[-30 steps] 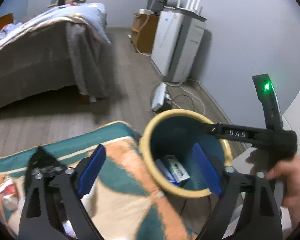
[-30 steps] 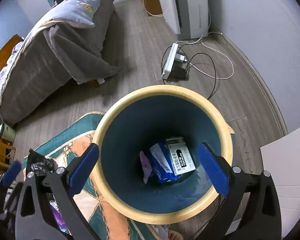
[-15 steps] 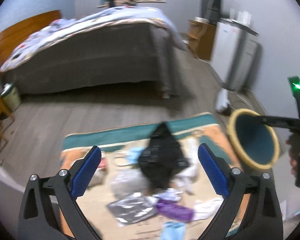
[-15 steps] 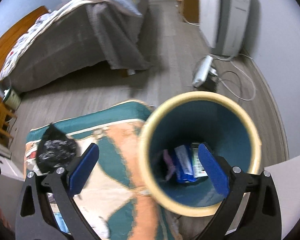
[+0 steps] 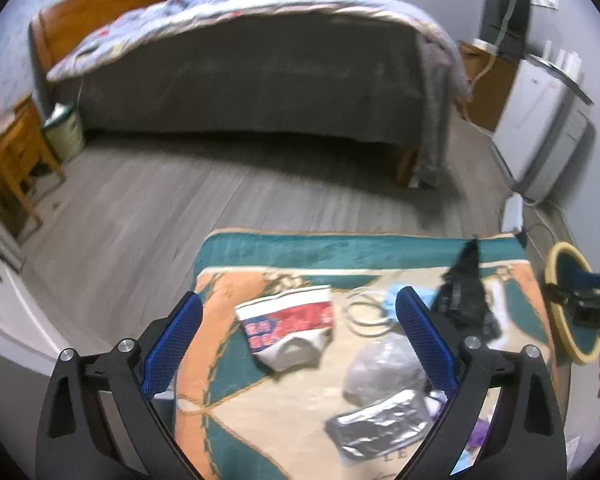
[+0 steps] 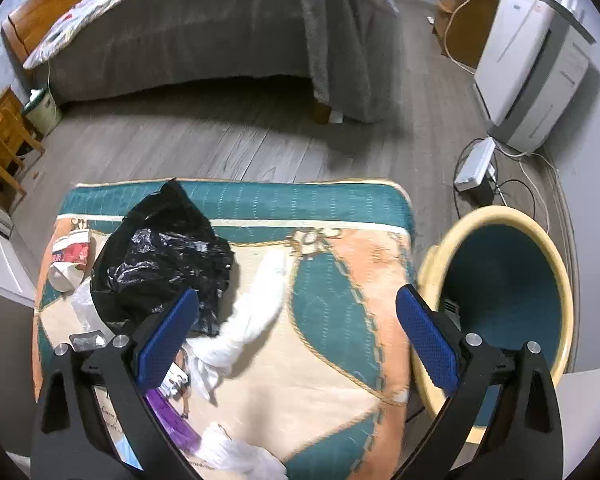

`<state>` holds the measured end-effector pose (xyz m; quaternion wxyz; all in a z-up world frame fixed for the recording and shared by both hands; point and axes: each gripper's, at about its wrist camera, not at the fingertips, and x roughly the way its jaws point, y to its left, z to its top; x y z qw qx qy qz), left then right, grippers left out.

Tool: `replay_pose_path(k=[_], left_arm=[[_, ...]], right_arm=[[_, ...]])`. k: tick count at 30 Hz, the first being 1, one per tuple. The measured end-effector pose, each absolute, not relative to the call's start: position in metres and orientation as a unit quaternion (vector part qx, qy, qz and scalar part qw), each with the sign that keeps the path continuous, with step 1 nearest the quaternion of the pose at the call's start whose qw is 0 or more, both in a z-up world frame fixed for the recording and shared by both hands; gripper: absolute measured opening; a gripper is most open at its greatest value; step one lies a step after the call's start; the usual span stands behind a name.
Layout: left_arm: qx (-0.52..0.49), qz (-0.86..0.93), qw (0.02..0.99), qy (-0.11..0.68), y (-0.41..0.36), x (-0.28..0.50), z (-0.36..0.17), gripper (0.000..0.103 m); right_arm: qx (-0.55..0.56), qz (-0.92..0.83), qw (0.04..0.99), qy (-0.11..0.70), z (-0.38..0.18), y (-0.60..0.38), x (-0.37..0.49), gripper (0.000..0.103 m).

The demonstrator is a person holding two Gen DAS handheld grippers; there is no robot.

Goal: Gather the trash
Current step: 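Grasp the red-white paper cup with left tool while right tool grasps black plastic bag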

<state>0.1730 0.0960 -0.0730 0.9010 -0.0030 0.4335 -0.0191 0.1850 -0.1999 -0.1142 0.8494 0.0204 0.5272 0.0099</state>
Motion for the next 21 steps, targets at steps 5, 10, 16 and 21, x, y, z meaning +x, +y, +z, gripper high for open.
replay_pose_path(k=[5, 10, 16, 21], left_arm=[[-0.018, 0.002, 0.890, 0.456, 0.115, 0.188, -0.092, 0.096], [0.000, 0.001, 0.879, 0.478, 0.117, 0.199, -0.108, 0.096], [0.013, -0.002, 0.866, 0.499, 0.118, 0.211, -0.124, 0.096], [0.027, 0.000, 0.848, 0.529, 0.120, 0.220, -0.146, 0.096]], right_arm=[[0.019, 0.021, 0.845, 0.534, -0.122, -0.178, 0.200, 0.097], [0.033, 0.039, 0.843, 0.535, -0.125, -0.150, 0.215, 0.097], [0.034, 0.080, 0.833, 0.547, -0.135, -0.111, 0.227, 0.097], [0.024, 0.109, 0.823, 0.556, -0.146, -0.088, 0.229, 0.097]])
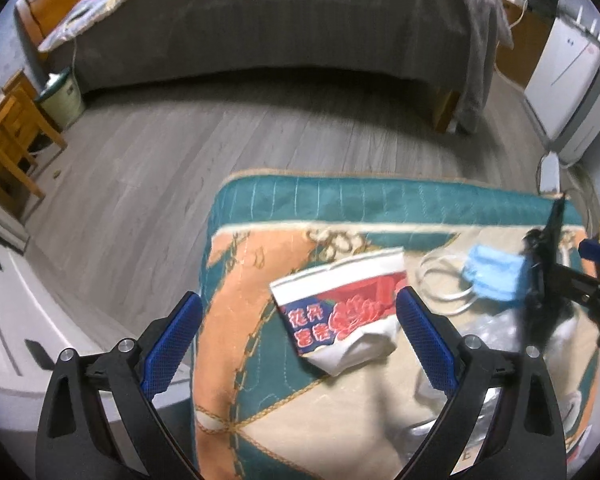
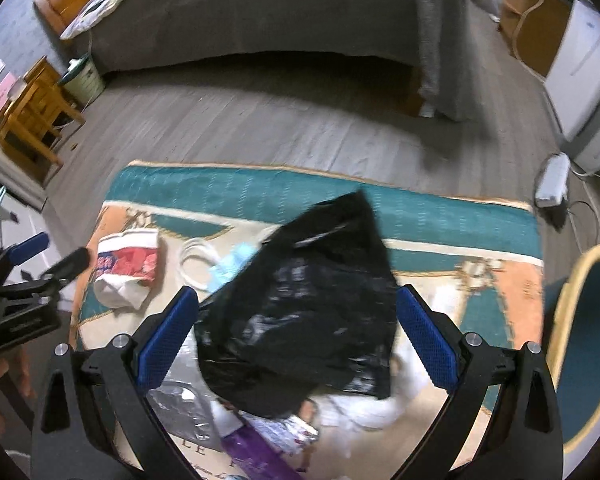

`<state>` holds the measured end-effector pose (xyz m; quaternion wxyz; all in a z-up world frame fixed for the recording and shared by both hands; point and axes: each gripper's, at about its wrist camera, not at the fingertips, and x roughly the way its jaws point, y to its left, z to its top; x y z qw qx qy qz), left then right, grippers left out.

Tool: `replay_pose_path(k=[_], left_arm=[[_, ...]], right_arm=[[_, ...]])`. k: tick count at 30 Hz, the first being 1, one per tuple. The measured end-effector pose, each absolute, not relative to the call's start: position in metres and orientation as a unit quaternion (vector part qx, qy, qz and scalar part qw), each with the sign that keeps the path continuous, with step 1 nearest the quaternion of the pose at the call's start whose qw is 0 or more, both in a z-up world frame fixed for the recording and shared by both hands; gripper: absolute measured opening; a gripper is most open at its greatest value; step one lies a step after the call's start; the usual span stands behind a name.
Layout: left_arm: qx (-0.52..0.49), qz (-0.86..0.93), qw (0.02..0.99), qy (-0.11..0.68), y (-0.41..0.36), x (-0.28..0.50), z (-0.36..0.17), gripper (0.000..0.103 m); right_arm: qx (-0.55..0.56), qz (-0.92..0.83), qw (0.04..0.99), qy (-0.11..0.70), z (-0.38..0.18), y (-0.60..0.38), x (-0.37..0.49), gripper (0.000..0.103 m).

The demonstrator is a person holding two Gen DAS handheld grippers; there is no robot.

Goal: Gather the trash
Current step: 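Grasp the red-white paper cup with left tool while right tool grasps black plastic bag, then carry cup and bag over the bin and open both tools to drop them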

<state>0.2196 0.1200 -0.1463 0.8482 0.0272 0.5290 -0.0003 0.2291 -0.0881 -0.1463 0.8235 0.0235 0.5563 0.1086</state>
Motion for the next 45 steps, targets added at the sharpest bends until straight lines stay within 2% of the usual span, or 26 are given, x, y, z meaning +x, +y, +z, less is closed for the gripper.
replay_pose_path(k=[1, 3, 5, 8, 10, 13, 15, 16, 20, 23, 33, 38, 45], left_arm=[[0.026, -0.002, 0.843, 0.538, 0.119, 0.221, -0.152, 0.096], [0.018, -0.011, 0.834, 0.551, 0.117, 0.224, -0.161, 0.096], [0.011, -0.020, 0.827, 0.562, 0.112, 0.227, -0.170, 0.096], [0.018, -0.024, 0.812, 0.583, 0.104, 0.231, -0.185, 0.096], [0.025, -0.027, 0.800, 0.599, 0.101, 0.233, -0.194, 0.096], [0.018, -0.025, 0.785, 0.619, 0.101, 0.235, -0.204, 0.094], [0.011, -0.021, 0.783, 0.622, 0.103, 0.234, -0.205, 0.092], [0.007, -0.020, 0.784, 0.620, 0.104, 0.234, -0.204, 0.085], [-0.011, -0.021, 0.782, 0.623, 0.109, 0.231, -0.200, 0.081], [-0.004, -0.018, 0.786, 0.618, 0.106, 0.227, -0.194, 0.081], [0.016, -0.035, 0.860, 0.508, 0.077, 0.206, -0.120, 0.080], [0.030, -0.074, 0.879, 0.470, 0.041, 0.191, -0.088, 0.080], [0.074, -0.113, 0.886, 0.443, -0.010, 0.170, -0.070, 0.080]], right_arm=[[0.019, 0.115, 0.821, 0.560, -0.149, -0.084, 0.230, 0.096], [0.009, 0.125, 0.813, 0.569, -0.154, -0.078, 0.230, 0.080], [0.008, 0.135, 0.805, 0.578, -0.158, -0.077, 0.229, 0.056], [0.011, 0.145, 0.803, 0.578, -0.157, -0.076, 0.227, 0.034], [0.016, 0.155, 0.801, 0.578, -0.154, -0.077, 0.228, 0.022], [0.015, 0.162, 0.804, 0.572, -0.147, -0.079, 0.226, 0.015], [0.019, 0.164, 0.804, 0.571, -0.145, -0.082, 0.225, 0.014], [0.022, 0.165, 0.804, 0.571, -0.144, -0.084, 0.225, 0.013], [0.028, 0.164, 0.808, 0.566, -0.137, -0.091, 0.222, 0.012], [0.033, 0.163, 0.814, 0.557, -0.128, -0.096, 0.218, 0.011], [0.047, 0.144, 0.858, 0.492, -0.077, -0.132, 0.200, 0.011], [0.064, 0.128, 0.872, 0.468, -0.057, -0.159, 0.192, 0.011], [0.093, 0.097, 0.884, 0.448, -0.040, -0.207, 0.178, 0.011]])
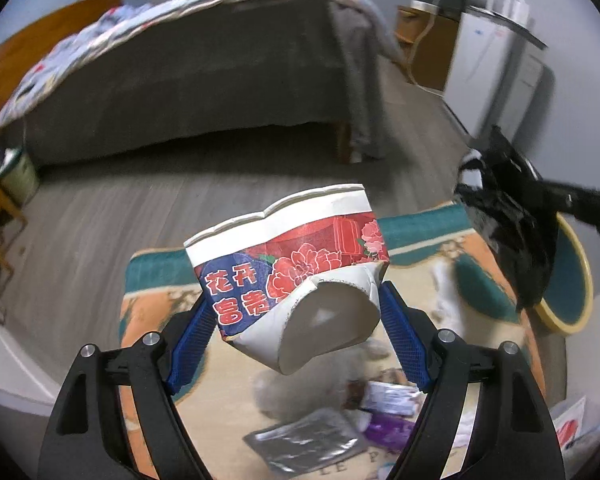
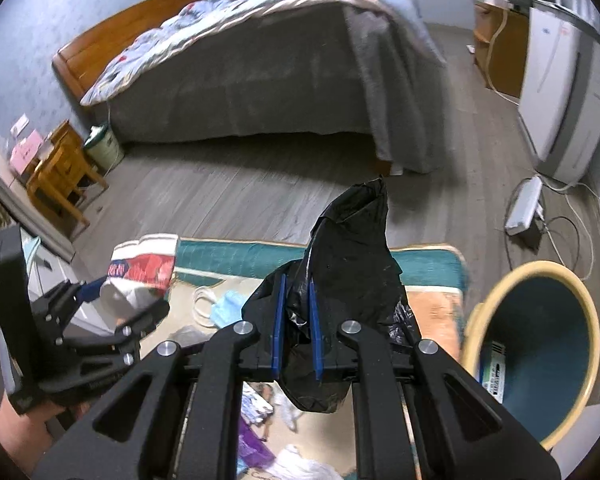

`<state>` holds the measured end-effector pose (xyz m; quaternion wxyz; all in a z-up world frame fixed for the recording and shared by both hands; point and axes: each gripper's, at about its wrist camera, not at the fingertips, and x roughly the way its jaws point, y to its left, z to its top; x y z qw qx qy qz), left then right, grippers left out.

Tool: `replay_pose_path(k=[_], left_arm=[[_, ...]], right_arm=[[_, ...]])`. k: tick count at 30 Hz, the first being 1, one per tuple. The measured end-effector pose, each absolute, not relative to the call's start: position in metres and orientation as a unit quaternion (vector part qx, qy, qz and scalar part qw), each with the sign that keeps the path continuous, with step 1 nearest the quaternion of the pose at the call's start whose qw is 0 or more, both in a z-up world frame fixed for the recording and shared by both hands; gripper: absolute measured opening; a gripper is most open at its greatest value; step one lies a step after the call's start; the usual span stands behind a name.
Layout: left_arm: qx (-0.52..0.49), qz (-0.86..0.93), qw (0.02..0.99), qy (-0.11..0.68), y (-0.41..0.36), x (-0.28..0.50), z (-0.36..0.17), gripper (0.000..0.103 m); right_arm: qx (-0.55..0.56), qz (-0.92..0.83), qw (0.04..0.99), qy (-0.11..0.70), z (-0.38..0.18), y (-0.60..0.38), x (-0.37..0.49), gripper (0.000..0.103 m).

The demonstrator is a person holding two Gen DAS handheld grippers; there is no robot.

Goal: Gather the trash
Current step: 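Carry cup and bag over the bin and open both tools to drop them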

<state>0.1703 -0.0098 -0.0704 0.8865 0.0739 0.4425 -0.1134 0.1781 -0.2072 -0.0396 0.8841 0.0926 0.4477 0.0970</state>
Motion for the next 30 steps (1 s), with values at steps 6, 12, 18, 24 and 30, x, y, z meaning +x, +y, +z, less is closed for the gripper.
replay_pose_path(k=[6, 12, 18, 24, 30], left_arm=[[0.093, -0.142, 0.884, 0.436, -0.047, 0.165, -0.070, 0.080], [0.105, -0.167, 0.880, 0.433, -0.084, 0.161, -0.072, 0.080], [0.117, -0.203, 0.871, 0.432, -0.117, 0.150, -0.076, 0.080], [0.116, -0.238, 0.862, 0.433, -0.154, 0.132, -0.081, 0.080], [0.107, -0.257, 0.853, 0.442, -0.196, 0.122, -0.090, 0.080]], right_arm=[[0.117, 0.068, 0.892, 0.432, -0.028, -0.250, 0.164, 0.011], [0.127, 0.031, 0.894, 0.429, -0.030, -0.294, 0.153, 0.011], [0.153, -0.020, 0.889, 0.432, -0.041, -0.344, 0.148, 0.011], [0.164, -0.088, 0.877, 0.442, -0.062, -0.380, 0.144, 0.011], [0.187, -0.114, 0.869, 0.444, -0.073, -0.402, 0.138, 0.011]])
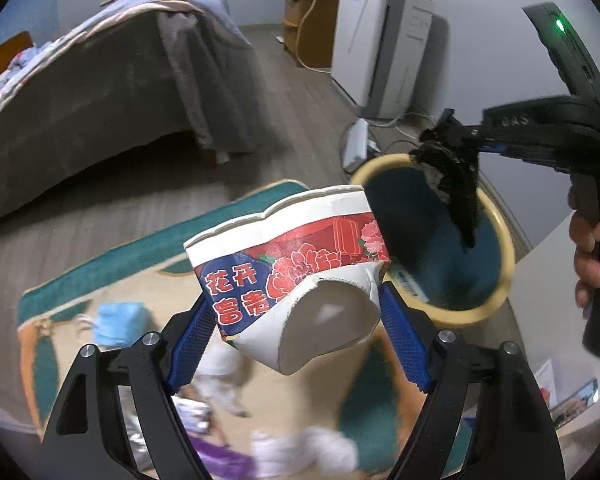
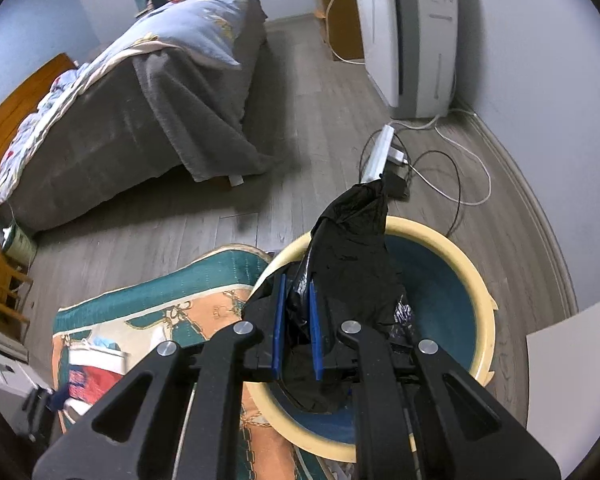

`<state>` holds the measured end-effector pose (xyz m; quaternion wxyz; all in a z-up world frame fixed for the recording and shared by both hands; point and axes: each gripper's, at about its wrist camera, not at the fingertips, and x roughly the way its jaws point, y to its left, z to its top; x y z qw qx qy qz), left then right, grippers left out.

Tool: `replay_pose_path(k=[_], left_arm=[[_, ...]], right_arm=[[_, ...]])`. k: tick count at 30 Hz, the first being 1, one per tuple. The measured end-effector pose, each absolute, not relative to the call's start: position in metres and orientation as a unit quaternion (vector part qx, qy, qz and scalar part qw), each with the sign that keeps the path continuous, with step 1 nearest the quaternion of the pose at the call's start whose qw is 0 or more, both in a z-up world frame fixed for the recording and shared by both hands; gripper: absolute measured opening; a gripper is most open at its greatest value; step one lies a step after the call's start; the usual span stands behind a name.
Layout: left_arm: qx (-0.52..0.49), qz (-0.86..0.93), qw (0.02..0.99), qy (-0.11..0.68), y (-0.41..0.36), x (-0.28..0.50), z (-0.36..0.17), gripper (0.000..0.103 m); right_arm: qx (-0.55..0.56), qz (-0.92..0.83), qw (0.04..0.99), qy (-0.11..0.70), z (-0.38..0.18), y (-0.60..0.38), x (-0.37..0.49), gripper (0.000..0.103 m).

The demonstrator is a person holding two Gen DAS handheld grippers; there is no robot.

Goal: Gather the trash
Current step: 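Carry cup and bag over the bin and open both tools to drop them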

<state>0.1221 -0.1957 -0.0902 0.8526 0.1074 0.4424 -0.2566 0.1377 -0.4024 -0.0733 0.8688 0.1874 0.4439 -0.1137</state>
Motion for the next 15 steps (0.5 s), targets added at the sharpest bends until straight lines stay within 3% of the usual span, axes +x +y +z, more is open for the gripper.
replay_pose_path(k=[15], left_arm=[[0.140, -0.300, 0.830, 0.449, -0.292, 0.135, -0.111, 0.080]], right_arm=[[0.205, -0.154, 0.859, 0.443, -0.082, -0.442, 0.122, 0.011]])
